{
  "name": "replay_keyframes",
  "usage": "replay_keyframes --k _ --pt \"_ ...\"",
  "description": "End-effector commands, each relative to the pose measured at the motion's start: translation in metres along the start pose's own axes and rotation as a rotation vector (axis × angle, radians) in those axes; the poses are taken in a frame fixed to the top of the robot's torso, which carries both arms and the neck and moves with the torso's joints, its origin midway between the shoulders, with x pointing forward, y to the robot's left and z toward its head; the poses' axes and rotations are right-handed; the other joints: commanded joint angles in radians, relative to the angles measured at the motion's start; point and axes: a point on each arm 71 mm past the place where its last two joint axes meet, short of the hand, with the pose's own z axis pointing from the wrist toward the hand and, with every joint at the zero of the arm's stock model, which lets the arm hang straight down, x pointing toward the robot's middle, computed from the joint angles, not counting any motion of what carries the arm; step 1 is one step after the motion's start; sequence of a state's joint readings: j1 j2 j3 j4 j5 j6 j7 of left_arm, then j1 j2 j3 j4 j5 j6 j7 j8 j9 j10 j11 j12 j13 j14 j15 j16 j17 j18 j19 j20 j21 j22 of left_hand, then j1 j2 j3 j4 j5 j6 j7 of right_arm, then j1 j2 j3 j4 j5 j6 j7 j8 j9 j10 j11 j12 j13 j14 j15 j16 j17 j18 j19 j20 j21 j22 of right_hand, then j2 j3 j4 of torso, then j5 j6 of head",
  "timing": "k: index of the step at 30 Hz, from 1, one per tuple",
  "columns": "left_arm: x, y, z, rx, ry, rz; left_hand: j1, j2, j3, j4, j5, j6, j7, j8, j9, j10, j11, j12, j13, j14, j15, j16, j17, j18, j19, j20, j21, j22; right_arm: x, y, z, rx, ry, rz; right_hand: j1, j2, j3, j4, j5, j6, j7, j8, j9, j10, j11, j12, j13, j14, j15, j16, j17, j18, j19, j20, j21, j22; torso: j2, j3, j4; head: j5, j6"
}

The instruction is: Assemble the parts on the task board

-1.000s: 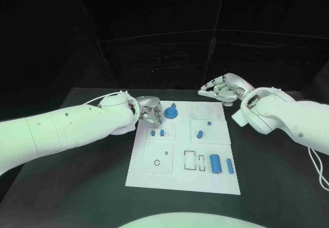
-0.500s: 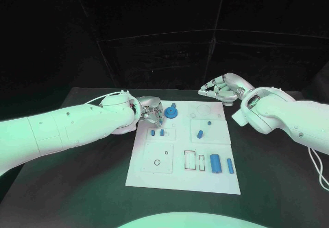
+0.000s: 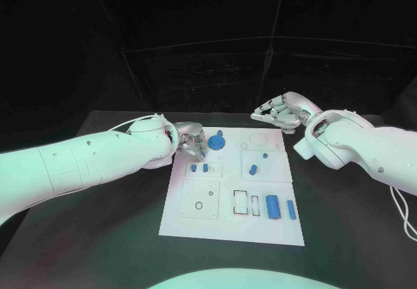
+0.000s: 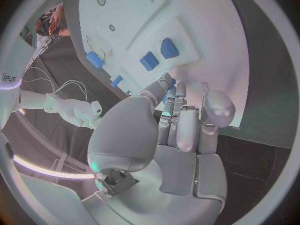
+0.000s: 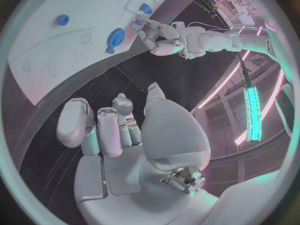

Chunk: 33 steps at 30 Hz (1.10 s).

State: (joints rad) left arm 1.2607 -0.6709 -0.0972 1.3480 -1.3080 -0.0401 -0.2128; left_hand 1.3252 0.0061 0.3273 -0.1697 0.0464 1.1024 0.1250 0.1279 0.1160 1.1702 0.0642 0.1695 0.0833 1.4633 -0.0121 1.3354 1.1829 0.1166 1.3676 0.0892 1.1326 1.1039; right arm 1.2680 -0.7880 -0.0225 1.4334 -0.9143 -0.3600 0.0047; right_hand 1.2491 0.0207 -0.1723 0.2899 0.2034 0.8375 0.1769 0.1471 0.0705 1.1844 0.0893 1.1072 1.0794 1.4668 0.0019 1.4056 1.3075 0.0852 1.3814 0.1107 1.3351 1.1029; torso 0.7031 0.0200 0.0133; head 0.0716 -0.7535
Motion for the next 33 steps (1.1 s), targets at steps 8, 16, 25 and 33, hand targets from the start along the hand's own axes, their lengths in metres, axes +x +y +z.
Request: replay_keyframes --k 8,16,25,33 --pt "0.0058 -0.0021 0.0034 -0.004 0.033 0.002 -0.011 0.0 0.009 0.0 0.001 0.006 -0.001 0.0 0.0 0.005 0.001 -0.006 -0.002 0.001 -0.003 -0.003 -0.001 -0.008 0.006 -0.002 0.002 0.001 0.0002 0.0012 0.0007 -0.006 0.007 0.002 0.0 0.007 -0.006 -0.001 0.002 -0.003 -0.001 0.006 0.0 -0.001 -0.001 0.006 0.001 0.046 0.004 -0.004 0.035 0.005 -0.004 -0.001 -0.006 0.001 0.0 0.0007 0.0003 0.004 0.0" --pt "0.0087 -0.0015 0.0042 -0.013 0.05 0.004 -0.018 -0.008 0.01 0.003 0.001 -0.002 0.003 -0.007 -0.004 -0.001 0.004 -0.012 -0.004 0.0 -0.001 -0.004 -0.003 -0.008 0.004 -0.001 0.0 0.001 0.0 0.001 0.0005 -0.005 0.007 0.002 0.0 0.007 -0.006 -0.001 0.002 -0.003 -0.001 0.006 0.0 -0.001 -0.001 0.006 0.001 0.046 0.004 -0.004 0.035 0.005 -0.004 -0.001 -0.006 0.001 -0.001 0.0012 0.0002 0.005 0.0" --pt "0.0094 0.0001 0.0036 -0.027 0.051 0.004 -0.03 -0.033 0.012 0.007 0.001 -0.084 0.03 -0.058 -0.03 -0.036 0.026 -0.037 -0.012 -0.001 0.016 -0.004 -0.01 -0.01 0.003 0.011 -0.001 0.002 -0.001 0.0 -0.0003 -0.003 0.005 0.001 0.0 0.008 -0.008 -0.001 0.002 -0.003 -0.001 0.006 0.0 -0.005 -0.001 0.001 -0.004 0.045 0.004 -0.004 0.034 0.006 -0.005 -0.001 -0.008 -0.002 -0.001 0.0002 0.0009 0.003 0.003" --pt "0.0065 0.0018 0.0027 -0.031 0.007 -0.007 -0.055 -0.068 -0.007 0.02 0.0 -0.17 0.018 -0.069 -0.051 -0.088 0.034 -0.064 -0.017 -0.005 0.024 -0.009 -0.022 -0.002 -0.012 0.02 -0.032 -0.027 -0.0014 -0.0005 -0.0007 -0.001 0.007 0.001 0.0 0.008 -0.008 -0.001 0.002 -0.003 -0.001 0.006 0.0 -0.008 -0.001 -0.002 -0.008 0.044 0.004 -0.008 0.029 0.007 -0.008 -0.001 -0.011 -0.009 -0.001 0.0 0.0006 0.001 0.005"
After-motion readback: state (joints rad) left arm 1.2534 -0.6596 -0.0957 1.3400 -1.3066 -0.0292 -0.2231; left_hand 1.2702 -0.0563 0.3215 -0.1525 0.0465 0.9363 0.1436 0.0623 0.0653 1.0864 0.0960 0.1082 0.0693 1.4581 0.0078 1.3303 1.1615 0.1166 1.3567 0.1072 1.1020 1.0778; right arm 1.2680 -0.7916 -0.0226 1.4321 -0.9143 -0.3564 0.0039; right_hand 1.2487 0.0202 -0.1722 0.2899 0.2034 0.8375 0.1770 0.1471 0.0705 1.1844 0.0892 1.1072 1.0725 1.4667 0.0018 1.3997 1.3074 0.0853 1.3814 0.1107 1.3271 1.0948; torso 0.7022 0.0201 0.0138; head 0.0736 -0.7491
